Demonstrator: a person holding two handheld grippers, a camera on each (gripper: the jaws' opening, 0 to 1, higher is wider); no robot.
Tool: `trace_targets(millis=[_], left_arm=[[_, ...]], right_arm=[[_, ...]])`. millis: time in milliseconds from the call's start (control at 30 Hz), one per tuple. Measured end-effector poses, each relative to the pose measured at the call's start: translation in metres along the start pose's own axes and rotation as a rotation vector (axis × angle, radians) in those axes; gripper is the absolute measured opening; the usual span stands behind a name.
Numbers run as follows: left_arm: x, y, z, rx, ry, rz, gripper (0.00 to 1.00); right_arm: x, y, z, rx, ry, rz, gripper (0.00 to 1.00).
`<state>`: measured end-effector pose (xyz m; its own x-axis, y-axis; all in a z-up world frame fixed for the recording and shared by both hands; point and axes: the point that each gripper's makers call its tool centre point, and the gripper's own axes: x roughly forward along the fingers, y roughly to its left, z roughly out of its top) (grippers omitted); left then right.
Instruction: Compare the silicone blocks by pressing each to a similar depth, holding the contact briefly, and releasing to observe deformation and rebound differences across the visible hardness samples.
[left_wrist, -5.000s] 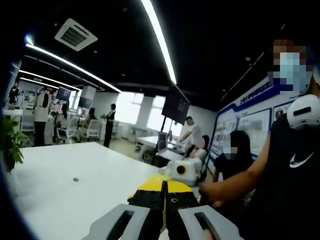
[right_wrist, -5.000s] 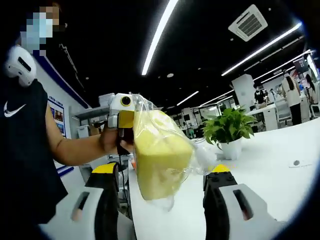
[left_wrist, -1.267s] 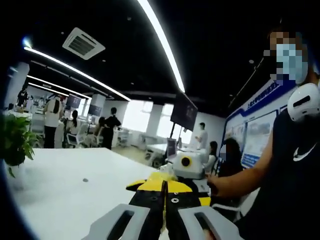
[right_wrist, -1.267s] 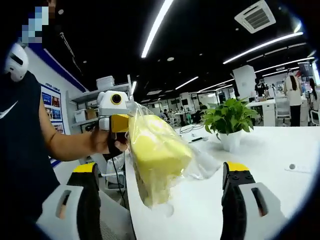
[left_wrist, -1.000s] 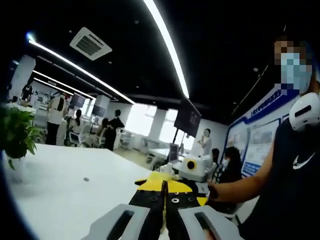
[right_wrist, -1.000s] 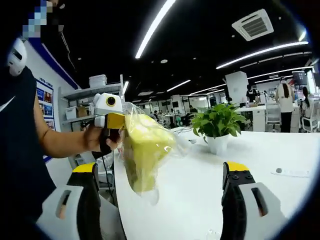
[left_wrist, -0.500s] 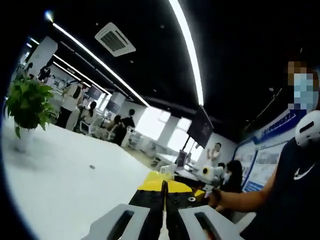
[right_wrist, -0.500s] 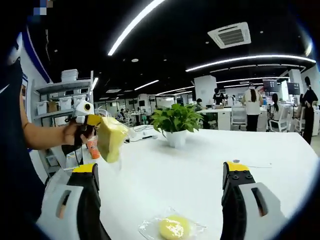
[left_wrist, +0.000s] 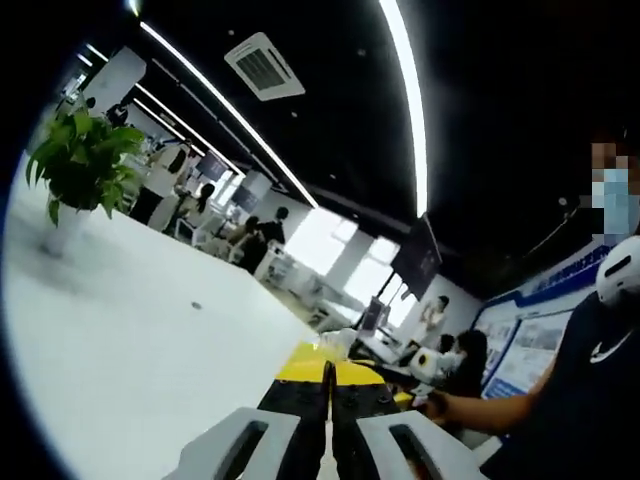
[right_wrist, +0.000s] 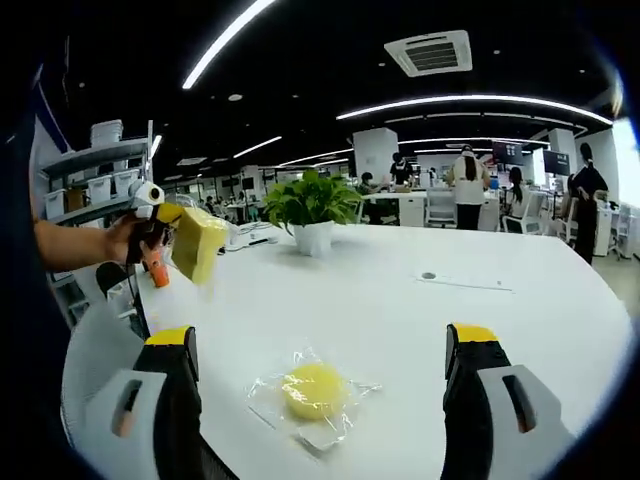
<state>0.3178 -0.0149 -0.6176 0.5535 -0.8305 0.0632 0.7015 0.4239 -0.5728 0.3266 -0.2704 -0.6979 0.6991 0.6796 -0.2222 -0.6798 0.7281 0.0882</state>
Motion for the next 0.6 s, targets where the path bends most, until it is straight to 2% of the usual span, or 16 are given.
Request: trace_targets(millis=[133, 233, 367, 600], left_arm=[[-0.002, 0.011, -0.014, -0.03, 0.023, 0.012, 0.0], [-0.003, 0.02, -0.027, -0.085, 0.035, 0.018, 0.0], [-0.004, 0.028, -0.038, -0.104, 0.058, 0.033, 0.0], [-0.007, 0.046, -0.051, -0.144, 0.06, 0.067, 0.0]], right_arm=[[-0.004, -0.002, -0.009, -0.011, 0.003, -0.017, 0.96], [-0.006, -0.005, -0.019, 0.001, 0.023, -0.028, 0.96], [-0.008, -0.007, -0.028, 0.007, 0.037, -0.038, 0.96], [-0.009, -0.009, -0.039, 0.015, 0.061, -0.051, 0.96]])
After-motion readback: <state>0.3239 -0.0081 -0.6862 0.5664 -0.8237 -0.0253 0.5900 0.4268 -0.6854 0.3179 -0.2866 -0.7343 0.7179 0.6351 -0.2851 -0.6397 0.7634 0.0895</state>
